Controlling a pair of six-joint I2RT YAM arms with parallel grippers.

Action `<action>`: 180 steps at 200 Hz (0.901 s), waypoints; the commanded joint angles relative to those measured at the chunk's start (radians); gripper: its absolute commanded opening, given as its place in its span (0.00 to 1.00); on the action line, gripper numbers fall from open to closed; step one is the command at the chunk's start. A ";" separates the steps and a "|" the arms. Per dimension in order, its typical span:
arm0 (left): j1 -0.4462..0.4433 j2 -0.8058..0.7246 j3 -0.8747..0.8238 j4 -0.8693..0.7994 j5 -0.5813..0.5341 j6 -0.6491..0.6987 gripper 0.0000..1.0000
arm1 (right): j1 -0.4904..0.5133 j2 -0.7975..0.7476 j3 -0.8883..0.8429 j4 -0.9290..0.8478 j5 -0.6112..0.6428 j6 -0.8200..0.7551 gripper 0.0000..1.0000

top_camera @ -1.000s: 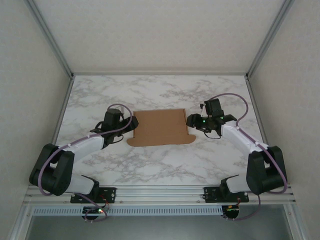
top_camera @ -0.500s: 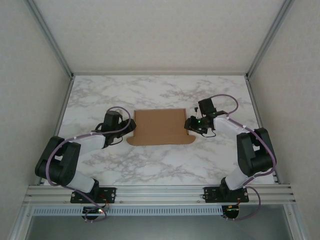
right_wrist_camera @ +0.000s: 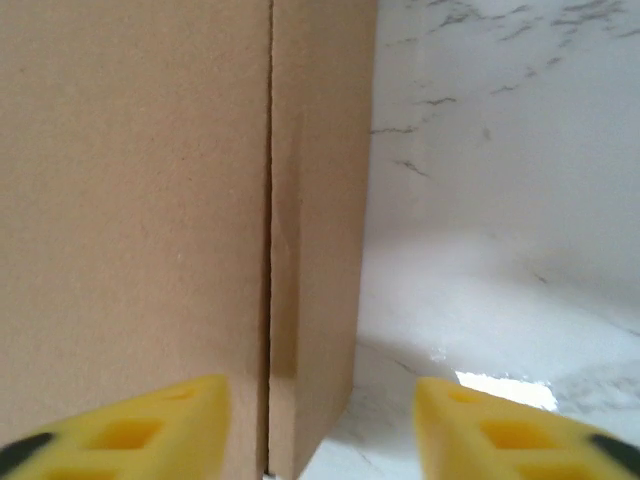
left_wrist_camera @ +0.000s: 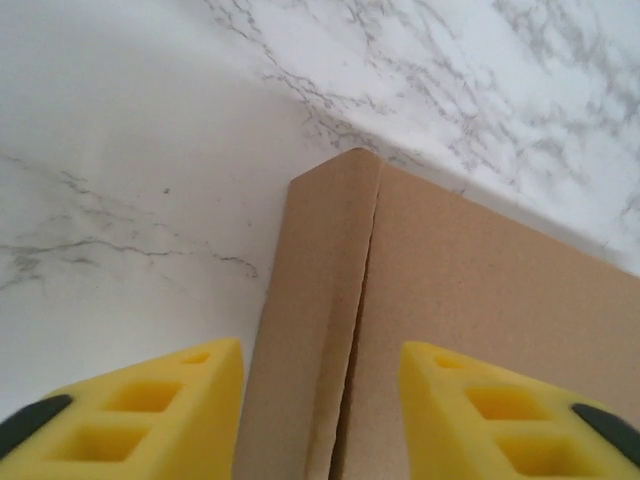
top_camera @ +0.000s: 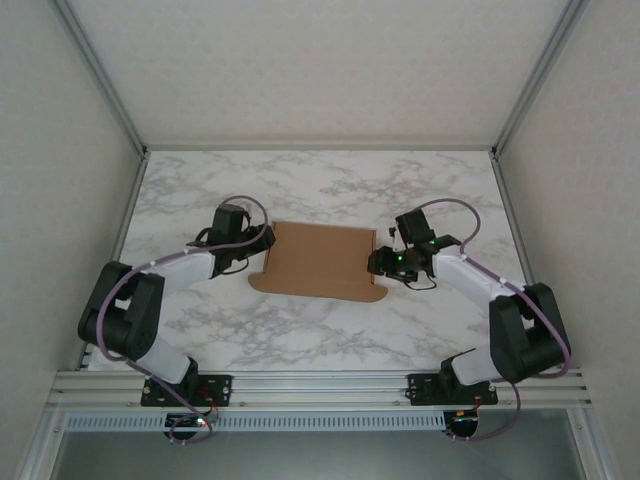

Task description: Fold the paper box

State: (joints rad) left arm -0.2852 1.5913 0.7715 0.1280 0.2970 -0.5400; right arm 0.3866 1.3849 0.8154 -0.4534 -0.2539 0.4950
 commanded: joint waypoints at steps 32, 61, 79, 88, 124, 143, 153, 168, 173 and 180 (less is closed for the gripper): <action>0.031 0.127 0.013 -0.033 0.111 0.060 0.31 | -0.078 -0.174 -0.106 0.077 0.001 0.075 0.64; 0.041 0.126 0.009 -0.040 0.101 0.060 0.31 | -0.091 -0.151 -0.122 0.119 -0.068 0.089 0.69; 0.042 0.104 0.019 -0.049 0.091 0.058 0.33 | -0.090 -0.147 -0.127 0.114 -0.084 0.093 0.69; 0.043 0.096 0.029 -0.058 0.084 0.056 0.35 | -0.091 -0.147 -0.122 0.093 -0.096 0.089 0.68; 0.041 0.024 0.035 -0.068 0.045 0.000 0.49 | -0.085 -0.216 -0.080 -0.095 -0.072 0.071 0.67; 0.041 -0.034 0.045 -0.116 -0.023 -0.040 0.49 | -0.079 -0.287 -0.065 -0.190 -0.051 0.103 0.64; 0.041 -0.051 0.071 -0.160 -0.061 -0.045 0.49 | -0.069 -0.301 -0.056 -0.232 -0.046 0.132 0.62; 0.037 -0.072 0.081 -0.176 -0.073 -0.050 0.49 | -0.055 -0.290 -0.023 -0.308 -0.045 0.175 0.59; 0.034 -0.078 0.076 -0.168 -0.074 -0.062 0.49 | -0.047 -0.287 -0.011 -0.329 -0.045 0.184 0.59; 0.027 -0.080 0.067 -0.156 -0.070 -0.073 0.48 | -0.033 -0.283 0.006 -0.347 -0.048 0.185 0.59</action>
State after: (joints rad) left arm -0.2516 1.5494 0.8234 0.0162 0.2867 -0.5629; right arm 0.3195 1.0943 0.7578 -0.6472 -0.3103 0.6228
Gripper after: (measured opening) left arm 0.488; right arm 0.595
